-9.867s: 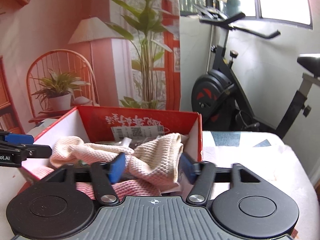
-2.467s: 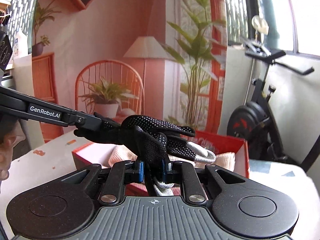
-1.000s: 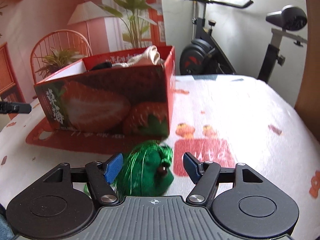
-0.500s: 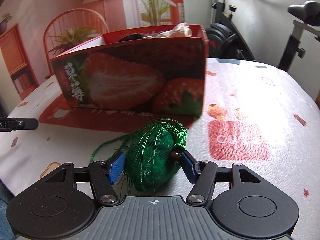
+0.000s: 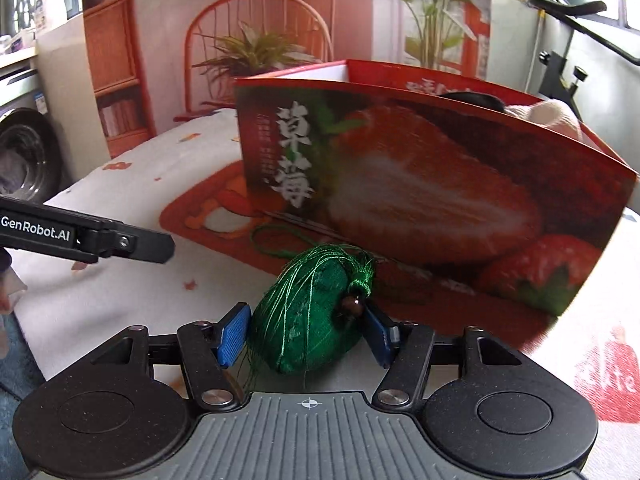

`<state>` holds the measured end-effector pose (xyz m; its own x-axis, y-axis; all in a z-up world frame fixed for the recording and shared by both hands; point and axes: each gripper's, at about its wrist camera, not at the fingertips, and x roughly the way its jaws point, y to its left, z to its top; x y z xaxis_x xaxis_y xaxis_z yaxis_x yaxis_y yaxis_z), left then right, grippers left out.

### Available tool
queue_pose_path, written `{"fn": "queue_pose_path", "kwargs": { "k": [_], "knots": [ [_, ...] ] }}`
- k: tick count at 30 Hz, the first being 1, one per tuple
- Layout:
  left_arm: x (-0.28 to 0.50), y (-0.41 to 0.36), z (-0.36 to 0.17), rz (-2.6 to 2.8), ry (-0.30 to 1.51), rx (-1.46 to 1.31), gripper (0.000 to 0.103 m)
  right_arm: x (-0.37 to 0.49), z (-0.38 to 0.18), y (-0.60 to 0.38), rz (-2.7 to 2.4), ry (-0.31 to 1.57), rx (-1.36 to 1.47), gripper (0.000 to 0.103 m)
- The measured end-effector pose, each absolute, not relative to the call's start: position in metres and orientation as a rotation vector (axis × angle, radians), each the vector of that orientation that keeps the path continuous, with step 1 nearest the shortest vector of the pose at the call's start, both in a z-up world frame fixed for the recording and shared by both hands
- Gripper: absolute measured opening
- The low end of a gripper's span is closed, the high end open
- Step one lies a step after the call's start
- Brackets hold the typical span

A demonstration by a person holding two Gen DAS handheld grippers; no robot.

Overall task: Organize soft objects
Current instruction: 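Move both tools to the green tasseled pouch and grip it, then lift the green pouch with both tools and carry it over the box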

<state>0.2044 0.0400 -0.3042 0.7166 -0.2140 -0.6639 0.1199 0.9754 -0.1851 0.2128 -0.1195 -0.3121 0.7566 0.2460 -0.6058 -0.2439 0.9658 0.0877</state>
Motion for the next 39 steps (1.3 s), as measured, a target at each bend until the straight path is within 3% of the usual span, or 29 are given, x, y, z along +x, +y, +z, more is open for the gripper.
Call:
{"fn": "queue_pose_path", "kwargs": {
  "k": [8,15,21,29,34,39],
  "knots": [
    [0.209,0.031,-0.306,-0.270,0.752,-0.150,0.078,0.187,-0.316,-0.134,0.260,0.649,0.036,0.068],
    [0.208,0.007,-0.305,-0.370,0.743,-0.115,0.078,0.180,-0.321,-0.148,0.259,0.623,0.065,0.068],
    [0.214,-0.015,-0.297,-0.433,0.738,-0.111,0.076,0.179,-0.327,-0.137,0.290,0.611,-0.005,0.058],
    [0.238,-0.045,-0.317,-0.569,0.868,-0.153,0.063,0.181,-0.332,-0.140,0.315,0.602,0.025,0.054],
    [0.245,-0.043,-0.329,-0.565,0.900,-0.188,0.049,0.181,-0.332,-0.140,0.320,0.587,0.024,0.051],
    [0.238,-0.041,-0.326,-0.561,0.878,-0.191,0.047,0.180,-0.329,-0.137,0.340,0.577,0.022,0.043]
  ]
}}
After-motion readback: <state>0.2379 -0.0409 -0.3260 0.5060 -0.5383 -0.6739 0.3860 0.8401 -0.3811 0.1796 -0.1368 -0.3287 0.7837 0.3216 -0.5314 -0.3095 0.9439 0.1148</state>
